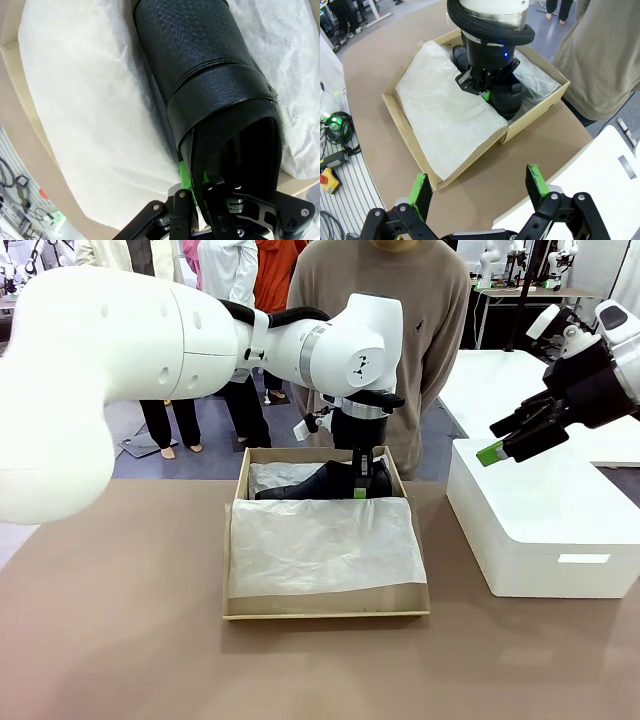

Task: Pack the shoes into the box.
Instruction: Place the other shoe of the Shoes into the Shoes Box.

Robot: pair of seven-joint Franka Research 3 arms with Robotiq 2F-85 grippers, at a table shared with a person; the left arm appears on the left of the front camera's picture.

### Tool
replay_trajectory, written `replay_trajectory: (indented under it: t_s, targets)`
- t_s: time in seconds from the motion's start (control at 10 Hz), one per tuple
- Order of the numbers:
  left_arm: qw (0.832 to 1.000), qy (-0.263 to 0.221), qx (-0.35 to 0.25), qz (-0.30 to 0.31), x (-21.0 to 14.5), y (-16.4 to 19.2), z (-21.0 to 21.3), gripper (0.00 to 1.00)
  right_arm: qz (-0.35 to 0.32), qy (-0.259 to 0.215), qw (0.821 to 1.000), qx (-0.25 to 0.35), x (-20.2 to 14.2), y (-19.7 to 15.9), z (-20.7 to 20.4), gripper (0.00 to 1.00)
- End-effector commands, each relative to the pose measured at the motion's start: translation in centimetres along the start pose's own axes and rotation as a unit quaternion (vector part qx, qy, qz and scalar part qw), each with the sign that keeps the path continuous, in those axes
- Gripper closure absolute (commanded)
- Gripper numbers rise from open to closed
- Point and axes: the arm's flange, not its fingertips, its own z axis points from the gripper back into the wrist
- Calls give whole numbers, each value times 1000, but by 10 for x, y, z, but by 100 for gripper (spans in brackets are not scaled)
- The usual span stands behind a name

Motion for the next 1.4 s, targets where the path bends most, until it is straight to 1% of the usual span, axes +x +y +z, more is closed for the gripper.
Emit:
replay_trajectory:
  t_s: [0.0,0.2,0.4,0.5,0.7,0.9,1.0,1.1,1.3]
  targets:
    - [999,-3,4,34,-1,0,8,91,9,-11,1000,8,0,-3,-1,0]
    - [999,-6,2,35,0,1,15,53,9,-11,1000,8,0,-3,-1,0]
    - [999,-5,-3,43,4,0,36,14,9,-11,1000,8,0,-3,-1,0]
    - [999,-8,-3,43,5,-1,48,0,9,-11,1000,8,0,-3,-1,0]
    - [999,-11,-6,48,9,-4,67,0,9,-11,1000,8,0,-3,-1,0]
    - [998,-9,-10,56,17,-8,76,0,9,-11,1000,8,0,-3,-1,0]
    - [999,-8,9,52,23,-15,75,0,9,-11,1000,8,0,-3,-1,0]
    - [1000,6,-19,19,18,-4,72,0,9,-11,1000,8,0,-3,-1,0]
    - [1000,6,-19,19,18,-4,72,0,9,-11,1000,8,0,-3,-1,0]
